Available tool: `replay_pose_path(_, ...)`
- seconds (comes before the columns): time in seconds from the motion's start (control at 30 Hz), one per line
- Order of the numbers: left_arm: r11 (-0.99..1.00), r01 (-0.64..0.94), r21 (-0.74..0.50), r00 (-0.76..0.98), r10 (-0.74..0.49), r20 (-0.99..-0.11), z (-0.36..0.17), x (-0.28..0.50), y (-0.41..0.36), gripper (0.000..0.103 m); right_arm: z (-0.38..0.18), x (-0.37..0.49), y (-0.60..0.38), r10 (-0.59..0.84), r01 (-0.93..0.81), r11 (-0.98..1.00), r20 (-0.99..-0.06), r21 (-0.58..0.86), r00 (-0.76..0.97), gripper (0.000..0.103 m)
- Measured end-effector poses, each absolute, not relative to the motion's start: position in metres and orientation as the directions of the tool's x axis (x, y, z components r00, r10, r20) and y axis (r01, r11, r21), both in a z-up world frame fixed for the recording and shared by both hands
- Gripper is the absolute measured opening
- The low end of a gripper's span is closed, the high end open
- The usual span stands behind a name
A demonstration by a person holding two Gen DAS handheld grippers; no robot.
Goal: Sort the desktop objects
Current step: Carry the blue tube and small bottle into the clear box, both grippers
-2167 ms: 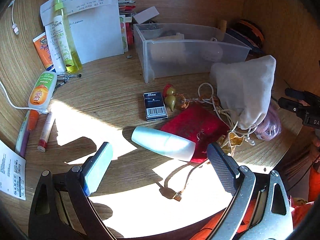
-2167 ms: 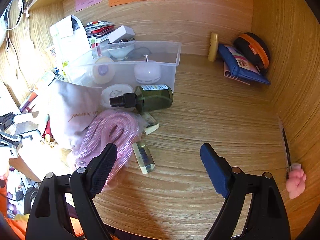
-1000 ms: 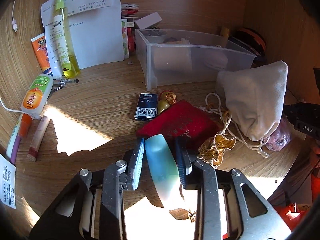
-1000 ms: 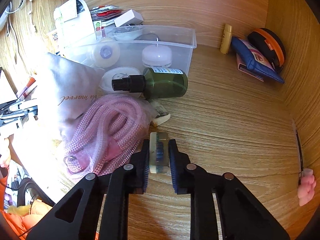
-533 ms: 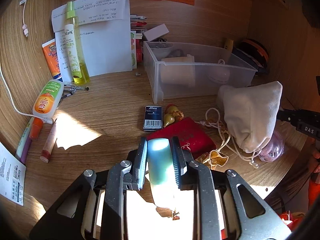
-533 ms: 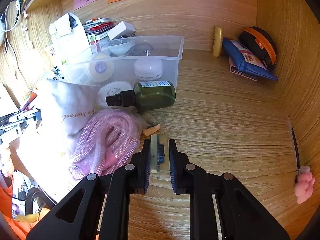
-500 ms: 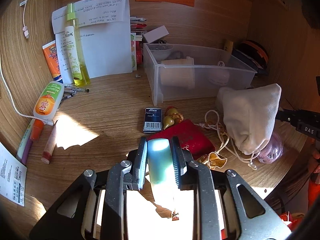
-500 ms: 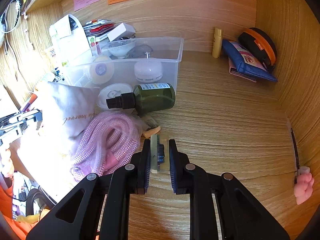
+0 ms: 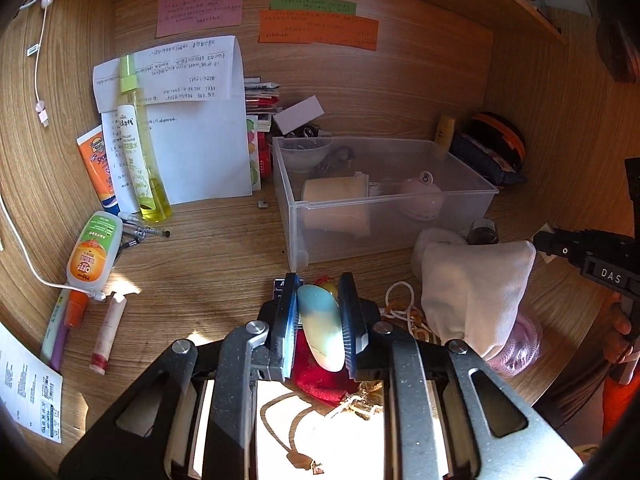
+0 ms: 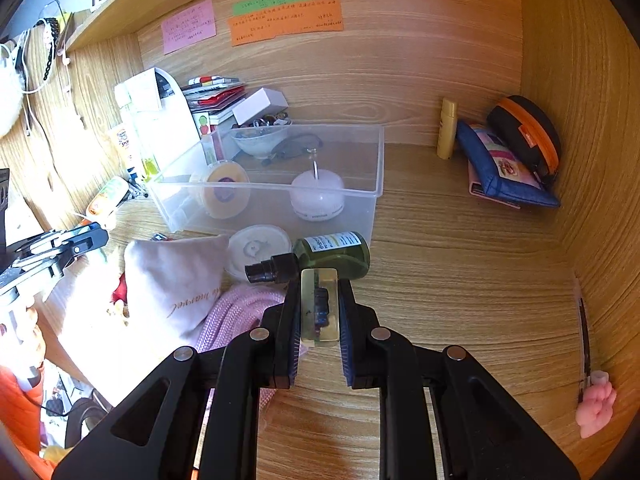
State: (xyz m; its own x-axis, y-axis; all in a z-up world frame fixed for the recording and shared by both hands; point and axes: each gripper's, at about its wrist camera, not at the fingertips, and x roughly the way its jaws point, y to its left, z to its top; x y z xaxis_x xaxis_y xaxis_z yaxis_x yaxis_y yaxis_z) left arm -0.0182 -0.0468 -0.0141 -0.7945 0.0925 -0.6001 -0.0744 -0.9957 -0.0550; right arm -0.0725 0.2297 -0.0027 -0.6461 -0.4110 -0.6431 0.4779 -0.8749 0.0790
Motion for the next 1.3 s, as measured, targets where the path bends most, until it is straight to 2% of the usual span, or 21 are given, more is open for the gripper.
replay_pose_path(0.37, -0.99, -0.108, -0.086, -0.815, 0.138, -0.563, 0.01, -0.043, -0.04, 0.019, 0.022, -0.085, 0.218, -0.431, 0.494, -0.866, -0.608, 0.072, -0.667, 0.015)
replay_pose_path(0.8, -0.982, -0.158, -0.104, -0.836, 0.189, -0.515, 0.048, -0.083, -0.031, 0.019, 0.031, -0.123, 0.207, -0.439, 0.504, -0.86, -0.614, 0.078, -0.656, 0.015)
replay_pose_path(1.3, -0.969, -0.228, -0.098, -0.8, 0.244, -0.549, 0.042, -0.14, 0.0, 0.019, 0.017, -0.175, 0.203, -0.414, 0.487, -0.869, -0.667, 0.086, -0.62, 0.015)
